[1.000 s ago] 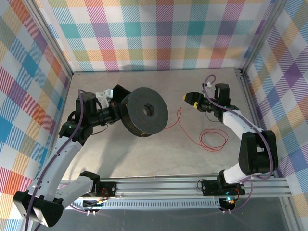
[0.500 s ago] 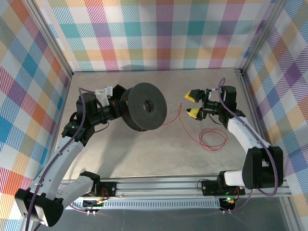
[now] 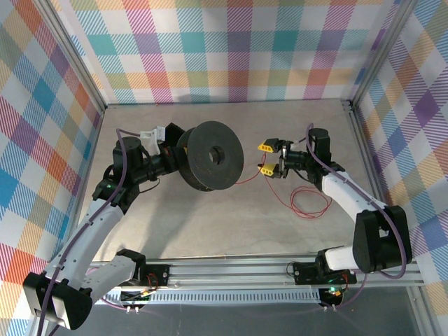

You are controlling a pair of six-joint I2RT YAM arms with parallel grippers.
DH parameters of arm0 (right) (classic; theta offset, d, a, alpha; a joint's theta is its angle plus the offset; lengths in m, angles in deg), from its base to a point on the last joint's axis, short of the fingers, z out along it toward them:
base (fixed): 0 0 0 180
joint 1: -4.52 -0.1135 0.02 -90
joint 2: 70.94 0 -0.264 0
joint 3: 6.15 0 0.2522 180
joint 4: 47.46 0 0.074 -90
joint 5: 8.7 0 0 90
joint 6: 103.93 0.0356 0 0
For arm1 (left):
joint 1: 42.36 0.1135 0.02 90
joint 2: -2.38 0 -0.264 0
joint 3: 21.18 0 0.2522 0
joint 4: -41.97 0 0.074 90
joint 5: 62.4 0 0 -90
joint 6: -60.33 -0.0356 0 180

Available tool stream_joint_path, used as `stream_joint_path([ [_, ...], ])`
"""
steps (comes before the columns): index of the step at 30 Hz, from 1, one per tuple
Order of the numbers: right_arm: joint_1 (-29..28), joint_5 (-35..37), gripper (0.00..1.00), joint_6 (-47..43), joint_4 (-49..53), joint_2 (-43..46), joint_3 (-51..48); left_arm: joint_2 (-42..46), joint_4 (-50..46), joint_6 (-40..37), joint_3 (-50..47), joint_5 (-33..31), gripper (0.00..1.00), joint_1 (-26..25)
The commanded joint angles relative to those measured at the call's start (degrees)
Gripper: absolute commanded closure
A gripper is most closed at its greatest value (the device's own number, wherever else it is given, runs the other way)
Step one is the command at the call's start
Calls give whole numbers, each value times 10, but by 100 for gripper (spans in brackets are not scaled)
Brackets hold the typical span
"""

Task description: Wrap the cables

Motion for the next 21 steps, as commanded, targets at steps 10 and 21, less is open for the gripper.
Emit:
stream_joint_path([
  [10, 20, -8, 47, 42, -74, -49, -21, 31, 60, -5, -5, 27, 100, -5],
  [21, 31, -16, 60, 58, -109, -64, -28, 32, 72, 4, -11, 39, 100, -5],
])
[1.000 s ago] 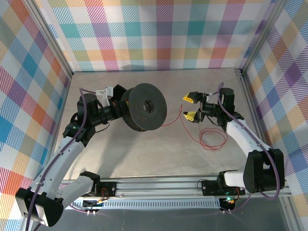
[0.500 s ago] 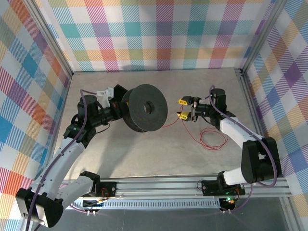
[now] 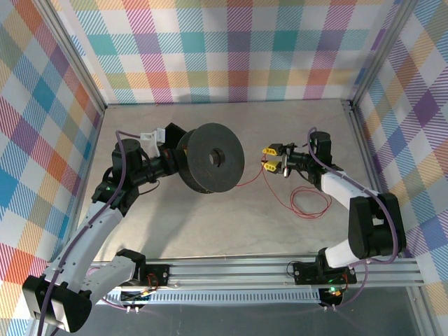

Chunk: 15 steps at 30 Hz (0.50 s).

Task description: Wrap the cables

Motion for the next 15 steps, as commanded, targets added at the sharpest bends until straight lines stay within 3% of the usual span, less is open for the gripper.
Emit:
stream_joint_path([
  [1, 2, -13, 60, 11, -28, -9, 0, 19, 69, 5, 0, 27, 100, -5],
  [6, 1, -14, 60, 15, -34, -16, 4, 19, 72, 8, -3, 32, 100, -5],
  [11, 1, -13, 96, 11, -29, -24, 9, 19, 79, 13, -5, 40, 100, -5],
  [15, 10, 1, 100, -47, 33, -36, 35, 19, 89, 27, -4, 52, 100, -6],
])
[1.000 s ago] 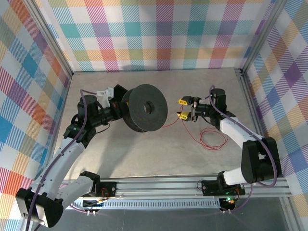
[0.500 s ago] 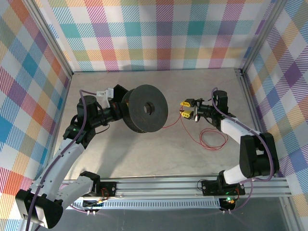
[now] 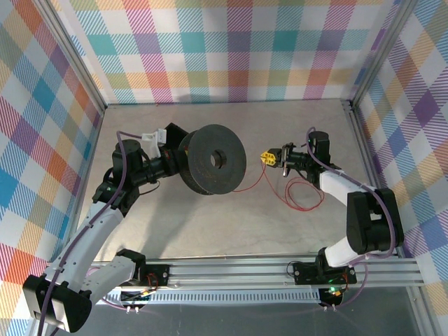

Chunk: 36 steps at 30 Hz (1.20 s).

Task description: Wrap the cables

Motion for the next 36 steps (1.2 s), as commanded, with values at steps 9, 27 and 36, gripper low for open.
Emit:
stream_joint_path([
  [9, 43, 89, 100, -271, 277, -44, 129, 28, 55, 34, 17, 46, 100, -16],
  [27, 40, 98, 100, -372, 384, -19, 224, -29, -96, -60, 60, -133, 100, -140],
  [36, 41, 93, 100, -427, 442, -78, 330, -58, -118, -98, 77, -141, 100, -199],
])
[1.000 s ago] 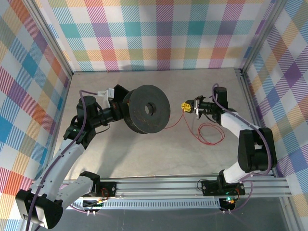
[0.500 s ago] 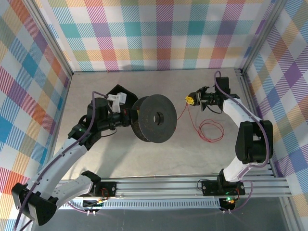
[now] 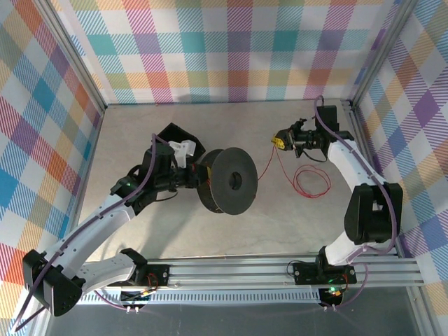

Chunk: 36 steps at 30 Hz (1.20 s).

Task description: Wrap the cables

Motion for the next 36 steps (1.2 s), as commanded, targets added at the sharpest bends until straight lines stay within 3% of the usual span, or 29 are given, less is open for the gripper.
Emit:
stream_joint_path([
  [1, 2, -1, 100, -43, 21, -42, 68, 0, -13, -36, 35, -5, 100, -34],
  [9, -25, -6, 100, -99, 74, -111, 227, -57, -49, -64, 51, -106, 100, -96],
  [16, -96, 28, 100, -167, 166, -159, 377, -130, -69, -72, 77, -182, 100, -125],
  [21, -164, 82, 100, -221, 205, -142, 439, -183, -92, -63, 92, -261, 100, -126],
  [28, -200, 160, 100, -236, 199, -106, 402, -242, -98, -30, 122, -288, 100, -125],
  [36, -236, 201, 100, -154, 107, -75, 330, -285, -106, 16, 163, -307, 100, -121],
])
